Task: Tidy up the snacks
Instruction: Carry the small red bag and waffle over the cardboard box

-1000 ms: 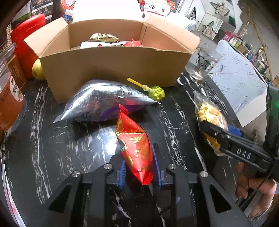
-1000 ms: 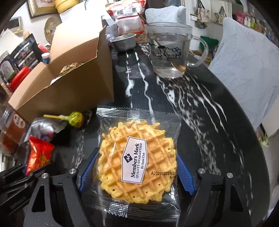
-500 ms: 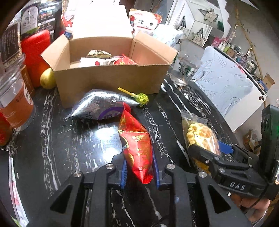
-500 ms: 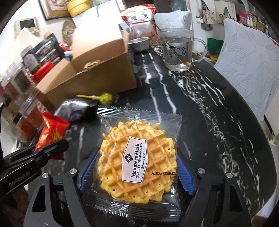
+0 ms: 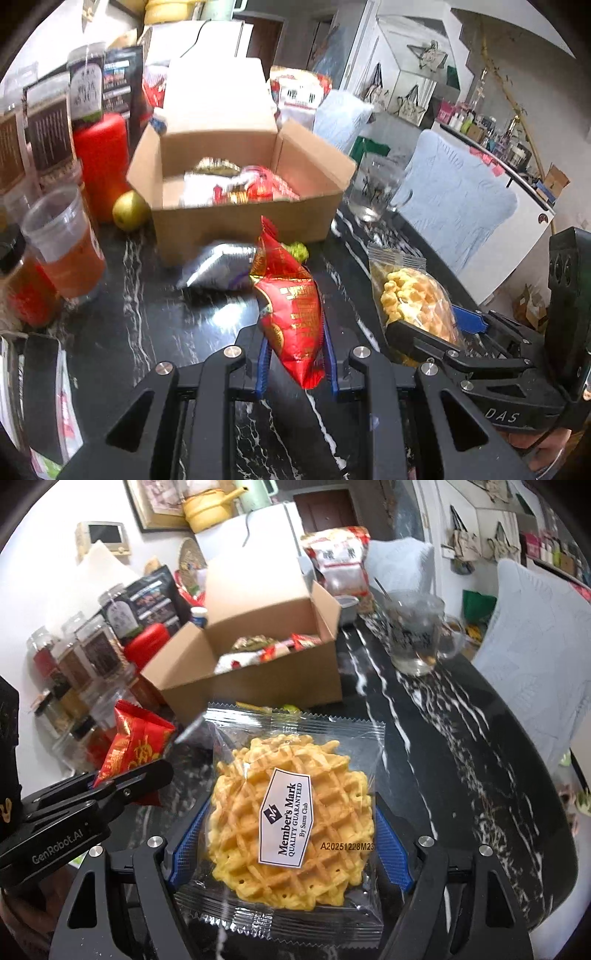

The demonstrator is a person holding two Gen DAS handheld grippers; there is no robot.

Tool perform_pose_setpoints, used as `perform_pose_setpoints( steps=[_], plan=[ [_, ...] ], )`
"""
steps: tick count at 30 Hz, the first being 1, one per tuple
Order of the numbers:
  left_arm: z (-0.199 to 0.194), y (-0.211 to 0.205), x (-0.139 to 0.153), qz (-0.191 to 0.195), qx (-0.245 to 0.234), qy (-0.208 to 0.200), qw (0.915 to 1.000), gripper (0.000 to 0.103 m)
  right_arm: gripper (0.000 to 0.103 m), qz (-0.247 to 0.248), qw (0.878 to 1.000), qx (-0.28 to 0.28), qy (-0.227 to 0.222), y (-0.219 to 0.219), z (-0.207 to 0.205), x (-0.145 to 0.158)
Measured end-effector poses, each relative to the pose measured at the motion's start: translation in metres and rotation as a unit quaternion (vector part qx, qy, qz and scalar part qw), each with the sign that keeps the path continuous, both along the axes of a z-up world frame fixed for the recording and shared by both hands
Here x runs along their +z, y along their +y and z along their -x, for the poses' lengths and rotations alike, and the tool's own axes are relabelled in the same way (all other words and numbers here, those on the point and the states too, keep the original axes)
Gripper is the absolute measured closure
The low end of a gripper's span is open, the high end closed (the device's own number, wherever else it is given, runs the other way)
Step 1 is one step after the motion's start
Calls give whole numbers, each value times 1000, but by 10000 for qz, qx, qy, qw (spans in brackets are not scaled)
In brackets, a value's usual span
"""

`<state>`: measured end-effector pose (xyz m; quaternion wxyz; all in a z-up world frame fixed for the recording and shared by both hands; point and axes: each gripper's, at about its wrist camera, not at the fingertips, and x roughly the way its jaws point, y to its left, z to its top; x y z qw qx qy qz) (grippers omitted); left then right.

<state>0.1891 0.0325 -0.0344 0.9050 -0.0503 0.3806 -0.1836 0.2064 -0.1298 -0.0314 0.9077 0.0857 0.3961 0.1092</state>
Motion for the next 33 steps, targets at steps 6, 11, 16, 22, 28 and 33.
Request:
perform_pose_setpoints(
  steps=[6,11,16,22,28,33],
  plan=[
    [-12,4,27,44,-13,-350,9994,80,22,54,9993,172,-315,9,-15,27],
    [-30,6,46,88,-55,-525,9986,80,22,78,9982,299,-509,15,-33,45],
    [-55,9,56,117,-43,-610,9981,80,22,124,9969,393,-670,18,-59,57],
    [-87,14,59,140,9,-657,9977,80,22,154,9956,526,-760,23,-96,61],
    [-122,18,61,116,75,-690,9975,80,22,164,9946,625,-818,26,-135,64],
    [-155,19,59,92,116,-682,9976,80,22,198,9939,658,-866,27,-166,64]
  ],
)
